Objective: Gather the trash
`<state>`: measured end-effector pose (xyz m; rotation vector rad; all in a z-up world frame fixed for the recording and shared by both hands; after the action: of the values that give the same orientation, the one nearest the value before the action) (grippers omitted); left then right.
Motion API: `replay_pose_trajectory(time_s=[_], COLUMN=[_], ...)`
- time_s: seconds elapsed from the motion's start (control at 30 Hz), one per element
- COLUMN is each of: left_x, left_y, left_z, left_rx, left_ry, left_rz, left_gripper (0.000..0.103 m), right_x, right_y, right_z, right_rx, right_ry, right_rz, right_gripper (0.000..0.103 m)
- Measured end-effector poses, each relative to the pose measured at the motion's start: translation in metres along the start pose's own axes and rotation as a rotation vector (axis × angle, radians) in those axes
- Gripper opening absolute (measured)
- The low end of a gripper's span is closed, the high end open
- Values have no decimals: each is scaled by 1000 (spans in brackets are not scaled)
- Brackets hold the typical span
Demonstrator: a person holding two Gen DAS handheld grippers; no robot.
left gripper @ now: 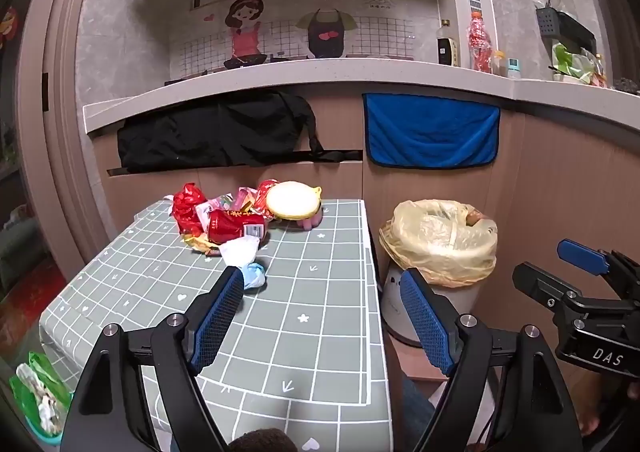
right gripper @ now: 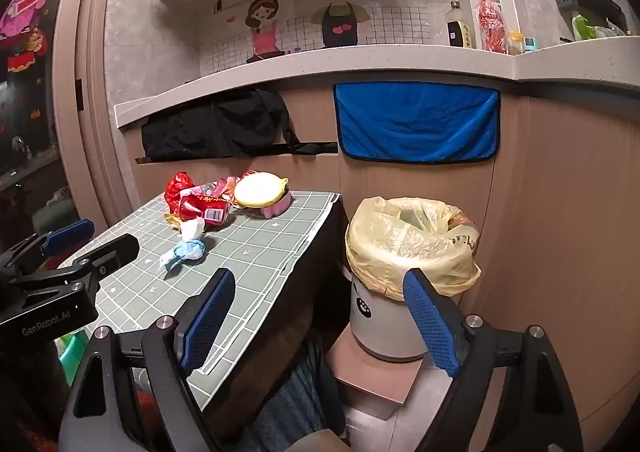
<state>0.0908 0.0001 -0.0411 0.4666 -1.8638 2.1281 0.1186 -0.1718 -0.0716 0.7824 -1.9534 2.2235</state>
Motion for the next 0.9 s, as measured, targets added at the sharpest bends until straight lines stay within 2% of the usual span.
replay_pose_trajectory(time_s=[0.13,0.9], left_x=[-1,-1], left_y=[1,5], left_z=[1,4], left_rx=[-1,-5], left_ry=[2,0], left_rz=[-3,-3], left_gripper=[80,80], right_x=[-1,7], right_y=[3,-1], right_z=[-2,3], right_rx=[2,2], right_ry=[0,27], right_rz=[-22,-16], right_gripper=[84,84])
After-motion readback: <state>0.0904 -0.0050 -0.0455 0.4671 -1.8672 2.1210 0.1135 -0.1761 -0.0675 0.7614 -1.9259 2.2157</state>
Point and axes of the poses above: each gripper's, at about its wrist camera, not at the fingertips, and x roughly against the way its jaws point, z to its right, y to its underside, the point moved 10 cm from there along -x, roughly the way its jaws point, and after that the axes turned 9 degrees about x, right-handed, at the moved point
